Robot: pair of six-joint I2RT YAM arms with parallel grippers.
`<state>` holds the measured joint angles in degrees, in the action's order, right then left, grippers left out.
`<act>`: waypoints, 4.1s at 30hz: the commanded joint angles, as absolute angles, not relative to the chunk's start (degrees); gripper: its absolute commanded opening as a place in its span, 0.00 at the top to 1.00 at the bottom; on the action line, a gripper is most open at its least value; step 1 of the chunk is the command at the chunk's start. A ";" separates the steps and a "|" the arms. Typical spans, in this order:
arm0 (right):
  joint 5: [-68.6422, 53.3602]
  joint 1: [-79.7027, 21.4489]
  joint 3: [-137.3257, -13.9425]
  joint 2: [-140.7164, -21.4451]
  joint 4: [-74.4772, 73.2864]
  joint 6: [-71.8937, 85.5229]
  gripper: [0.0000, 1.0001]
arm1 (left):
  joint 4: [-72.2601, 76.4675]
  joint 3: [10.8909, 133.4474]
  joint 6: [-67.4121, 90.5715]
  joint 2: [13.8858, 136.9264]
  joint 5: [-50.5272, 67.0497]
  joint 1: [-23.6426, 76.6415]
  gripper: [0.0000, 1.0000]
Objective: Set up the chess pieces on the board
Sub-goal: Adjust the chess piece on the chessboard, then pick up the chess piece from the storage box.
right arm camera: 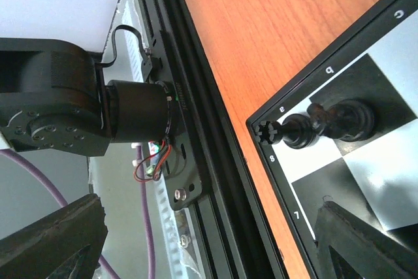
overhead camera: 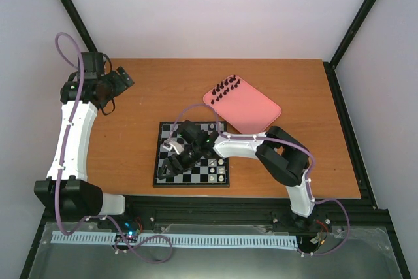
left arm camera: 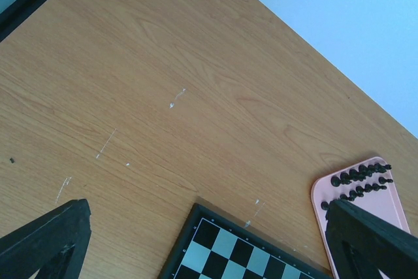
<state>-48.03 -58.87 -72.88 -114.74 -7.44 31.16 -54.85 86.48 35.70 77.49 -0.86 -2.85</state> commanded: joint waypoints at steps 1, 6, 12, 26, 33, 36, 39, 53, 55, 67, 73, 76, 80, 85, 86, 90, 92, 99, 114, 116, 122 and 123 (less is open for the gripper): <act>-50.16 -59.18 -74.49 -116.15 -5.50 31.83 0.00 | -53.89 87.95 34.28 77.43 -1.30 -3.05 0.00; -51.18 -59.37 -75.48 -117.87 -4.84 32.24 0.00 | -54.24 87.89 34.10 77.17 -1.46 -2.99 0.00; -51.15 -59.42 -76.93 -119.23 -5.20 32.27 0.00 | -54.61 88.32 33.76 76.98 -2.14 -2.99 0.00; -50.65 -59.41 -79.01 -121.02 -6.98 31.10 0.00 | -54.59 88.73 33.59 77.67 -2.40 -3.06 0.00; -50.58 -59.46 -79.56 -121.58 -7.17 31.02 0.00 | -54.71 88.51 33.41 77.67 -2.55 -3.07 0.00; -50.78 -59.41 -80.17 -122.13 -7.25 31.09 0.00 | -54.78 88.59 33.31 77.70 -2.63 -3.07 0.00; -50.88 -59.41 -80.79 -122.58 -7.34 31.23 0.00 | -54.92 88.46 33.22 77.59 -2.72 -3.08 0.00; -50.66 -59.47 -82.16 -123.70 -7.66 31.03 0.00 | -54.95 88.42 32.79 77.54 -2.96 -3.08 0.00; -50.78 -59.41 -82.45 -123.90 -7.83 31.03 0.00 | -55.02 88.45 32.78 77.68 -2.91 -3.08 0.00; -51.29 -59.50 -82.69 -123.16 -9.58 29.68 0.00 | -54.72 88.18 33.00 78.13 -2.61 -3.14 0.00; -50.76 -59.66 -82.68 -122.05 -11.85 28.32 0.00 | -54.79 88.17 32.70 78.12 -2.64 -3.08 0.00; -49.87 -59.61 -82.72 -120.59 -14.30 26.81 0.00 | -55.11 87.96 32.56 78.07 -2.27 -3.08 0.00; -47.40 -59.55 -83.12 -116.79 -18.77 24.49 0.00 | -55.92 87.72 32.39 77.98 -1.78 -3.09 0.00; -42.90 -58.09 -82.28 -110.14 -23.85 22.79 0.00 | -57.52 86.62 32.34 76.44 0.50 -3.09 0.00; -42.08 -57.37 -81.44 -108.77 -24.32 22.93 0.00 | -58.17 86.06 32.39 76.02 1.05 -3.09 0.00; -37.53 -52.32 -77.51 -102.35 -25.73 23.81 0.00 | -60.52 82.50 32.72 73.29 2.82 -3.08 0.00; -34.58 -48.75 -75.58 -99.08 -26.97 23.88 0.00 | -61.95 79.91 32.93 71.29 3.99 -3.08 0.00; -27.95 -36.07 -73.49 -93.27 -31.26 20.53 0.00 | -70.41 70.52 35.55 61.66 5.48 -2.35 0.00; -31.67 -27.16 -70.36 -95.37 -30.34 17.98 0.00 | -71.93 54.01 53.11 56.28 5.44 23.18 0.00; -31.97 -26.67 -69.69 -95.23 -30.07 17.95 0.00 | -67.52 51.79 54.29 56.81 4.82 27.22 0.00; -32.03 -25.69 -68.15 -93.34 -30.27 17.51 0.00 | -55.70 46.28 53.15 57.02 2.57 31.48 0.00; -32.02 -25.55 -67.95 -93.08 -30.44 17.33 0.00 | -54.59 45.45 52.53 57.29 2.13 31.61 0.00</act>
<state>-31.20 -26.37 -69.06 -94.87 -30.61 18.44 -63.70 47.40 52.21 57.04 4.19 30.48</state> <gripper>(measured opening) 0.999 0.998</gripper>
